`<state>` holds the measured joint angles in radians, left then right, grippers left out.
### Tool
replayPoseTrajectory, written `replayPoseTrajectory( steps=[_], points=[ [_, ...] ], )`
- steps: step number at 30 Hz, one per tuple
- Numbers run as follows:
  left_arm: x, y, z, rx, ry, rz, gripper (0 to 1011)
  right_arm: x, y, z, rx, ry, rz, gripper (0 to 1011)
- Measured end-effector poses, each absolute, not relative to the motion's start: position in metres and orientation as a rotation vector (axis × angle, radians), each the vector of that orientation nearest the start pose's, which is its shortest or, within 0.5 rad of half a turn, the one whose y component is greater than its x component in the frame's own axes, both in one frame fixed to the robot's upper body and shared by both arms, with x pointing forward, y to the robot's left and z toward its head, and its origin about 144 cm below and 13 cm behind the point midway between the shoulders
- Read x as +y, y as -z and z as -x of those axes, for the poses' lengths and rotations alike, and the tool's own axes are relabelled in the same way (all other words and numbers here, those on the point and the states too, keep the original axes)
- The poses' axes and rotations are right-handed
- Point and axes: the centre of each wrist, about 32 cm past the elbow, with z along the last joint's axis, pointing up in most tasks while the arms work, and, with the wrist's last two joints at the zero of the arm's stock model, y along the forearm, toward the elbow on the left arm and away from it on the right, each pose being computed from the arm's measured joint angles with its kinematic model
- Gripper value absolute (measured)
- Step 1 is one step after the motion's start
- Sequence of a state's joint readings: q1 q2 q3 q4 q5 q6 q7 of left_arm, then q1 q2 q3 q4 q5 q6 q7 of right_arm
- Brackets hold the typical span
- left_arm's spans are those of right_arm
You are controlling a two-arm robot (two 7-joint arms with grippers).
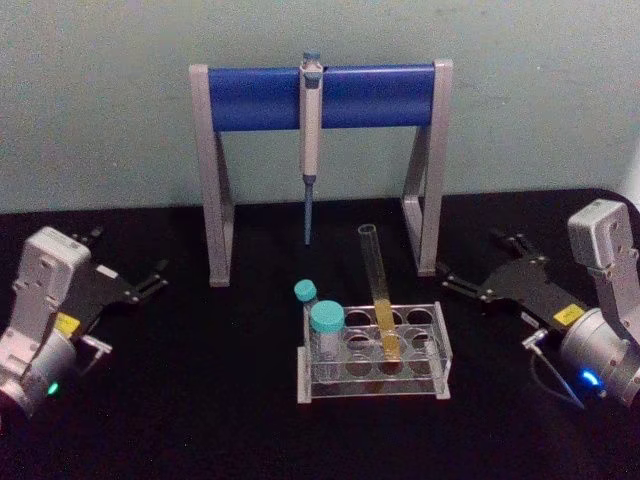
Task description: Pick up the test tube from the test tube rack, shake it, then place it back into the test tube rack.
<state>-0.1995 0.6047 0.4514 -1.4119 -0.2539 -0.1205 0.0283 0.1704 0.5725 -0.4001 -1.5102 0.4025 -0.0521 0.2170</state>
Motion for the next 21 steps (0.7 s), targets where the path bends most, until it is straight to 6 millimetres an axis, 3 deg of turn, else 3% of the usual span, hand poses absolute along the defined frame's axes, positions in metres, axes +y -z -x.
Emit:
replayPoseTrajectory(
  steps=[21],
  points=[
    [0.31,-1.14,-0.489,-0.285,-1.248,-0.305,1010,-0.288,-1.181,-0.506,0.032,0.68,0.172,1000]
  ],
)
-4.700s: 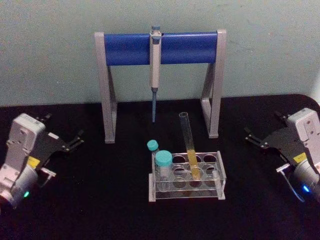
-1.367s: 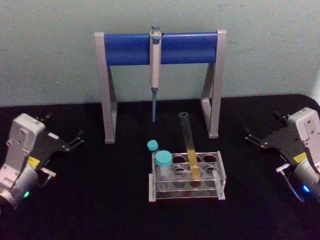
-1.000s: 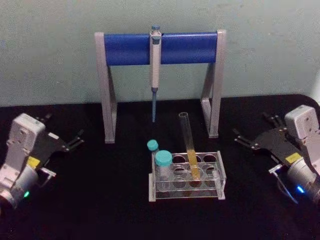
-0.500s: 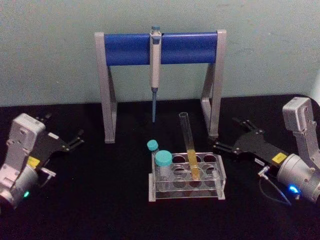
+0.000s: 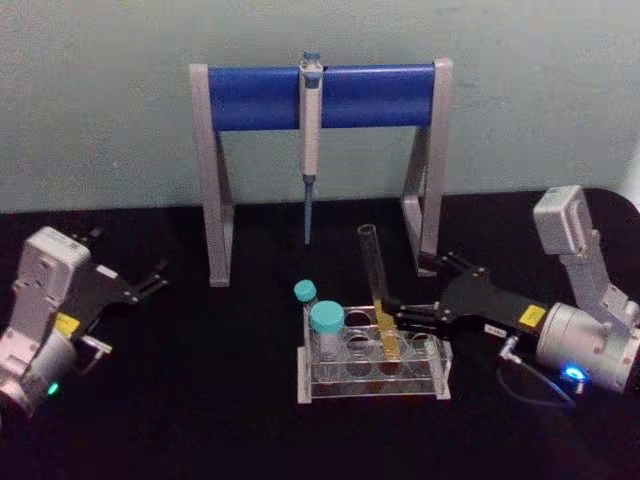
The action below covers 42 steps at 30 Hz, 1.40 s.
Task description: Pick up the test tube from the test tube rack, shake it, then place it back into the test tube rack.
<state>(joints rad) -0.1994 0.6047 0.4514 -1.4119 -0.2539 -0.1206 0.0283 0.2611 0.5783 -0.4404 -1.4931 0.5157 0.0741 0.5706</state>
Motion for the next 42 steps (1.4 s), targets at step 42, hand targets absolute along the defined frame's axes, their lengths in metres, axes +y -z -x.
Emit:
replayPoseTrajectory(
  steps=[42],
  points=[
    [0.31,-1.14,-0.489,-0.285,-1.248,-0.305,1010,-0.261,-1.185,-0.544,0.06,0.628,0.244,1000]
  ],
)
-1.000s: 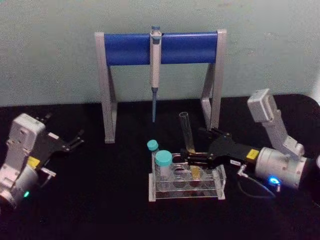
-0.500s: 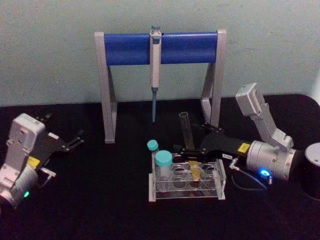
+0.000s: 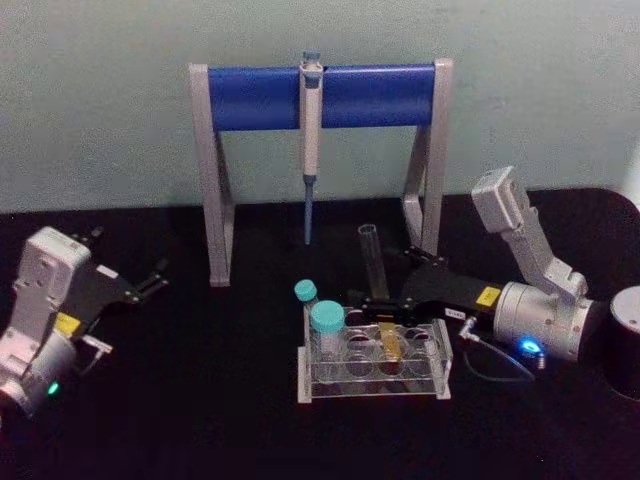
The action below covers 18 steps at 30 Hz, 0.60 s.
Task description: Pick up the test tube from the test tube rack, shake it, then place it back into the test tube rack.
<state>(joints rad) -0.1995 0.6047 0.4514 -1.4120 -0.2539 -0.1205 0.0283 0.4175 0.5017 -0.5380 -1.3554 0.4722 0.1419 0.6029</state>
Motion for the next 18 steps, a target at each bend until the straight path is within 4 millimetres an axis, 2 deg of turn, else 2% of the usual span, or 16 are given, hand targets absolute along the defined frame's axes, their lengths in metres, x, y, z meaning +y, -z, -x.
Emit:
replayPoseTrajectory(
  steps=[2,8,11,13,15,18],
  points=[
    [0.3097,-1.1398,-0.4886,-0.285,-1.248,-0.305,1010,-0.2607,-1.1851,-0.5437,0.06,0.628,0.243,1000],
    [0.3097,-1.1398,-0.4886,-0.285,-1.248,-0.304,1010,-0.2609,-1.1851,-0.5436,0.059,0.628,0.243,884],
    [0.3097,-1.1398,-0.4886,-0.285,-1.248,-0.304,1010,-0.261,-1.1852,-0.5435,0.059,0.629,0.243,799],
    [0.3097,-1.1398,-0.4886,-0.285,-1.248,-0.304,1010,-0.2611,-1.1852,-0.5435,0.059,0.629,0.243,704],
    [0.3097,-1.1398,-0.4886,-0.285,-1.248,-0.304,1010,-0.2612,-1.1852,-0.5434,0.059,0.629,0.243,686],
    [0.3096,-1.1398,-0.4886,-0.285,-1.248,-0.304,1010,-0.2611,-1.1851,-0.5433,0.059,0.629,0.243,563]
  ],
)
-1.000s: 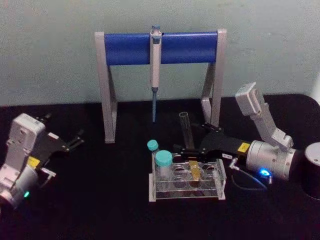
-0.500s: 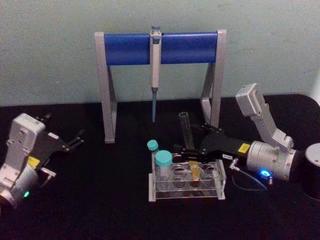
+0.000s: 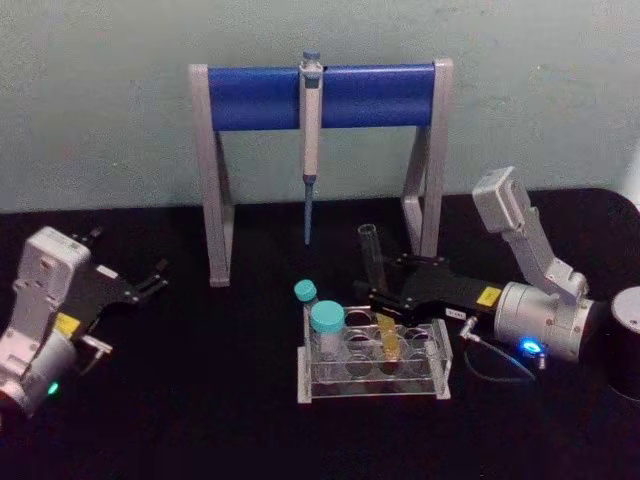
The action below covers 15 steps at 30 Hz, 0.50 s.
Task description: Pick up the test tube from the test tube rack, shake it, then place it back into the test tube rack.
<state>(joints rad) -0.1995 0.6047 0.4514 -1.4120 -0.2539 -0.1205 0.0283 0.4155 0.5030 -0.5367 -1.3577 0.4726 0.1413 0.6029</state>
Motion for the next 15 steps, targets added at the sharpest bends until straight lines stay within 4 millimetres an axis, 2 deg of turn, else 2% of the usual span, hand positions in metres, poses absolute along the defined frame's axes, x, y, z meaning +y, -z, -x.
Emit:
replayPoseTrajectory(
  steps=[4,7,8,9,15],
  points=[
    [0.3096,-1.1398,-0.4886,-0.285,-1.248,-0.304,1010,-0.2611,-1.1851,-0.5432,0.059,0.628,0.242,468],
    [0.3097,-1.1398,-0.4886,-0.285,-1.248,-0.305,1010,-0.261,-1.1851,-0.5432,0.059,0.628,0.242,338],
    [0.3097,-1.1398,-0.4886,-0.285,-1.248,-0.304,1010,-0.2611,-1.1851,-0.5432,0.059,0.628,0.242,322],
    [0.3097,-1.1398,-0.4886,-0.285,-1.248,-0.304,1010,-0.2611,-1.1851,-0.5432,0.059,0.628,0.242,258],
    [0.3097,-1.1398,-0.4886,-0.285,-1.248,-0.305,1009,-0.261,-1.1851,-0.5432,0.059,0.628,0.242,222]
  ],
)
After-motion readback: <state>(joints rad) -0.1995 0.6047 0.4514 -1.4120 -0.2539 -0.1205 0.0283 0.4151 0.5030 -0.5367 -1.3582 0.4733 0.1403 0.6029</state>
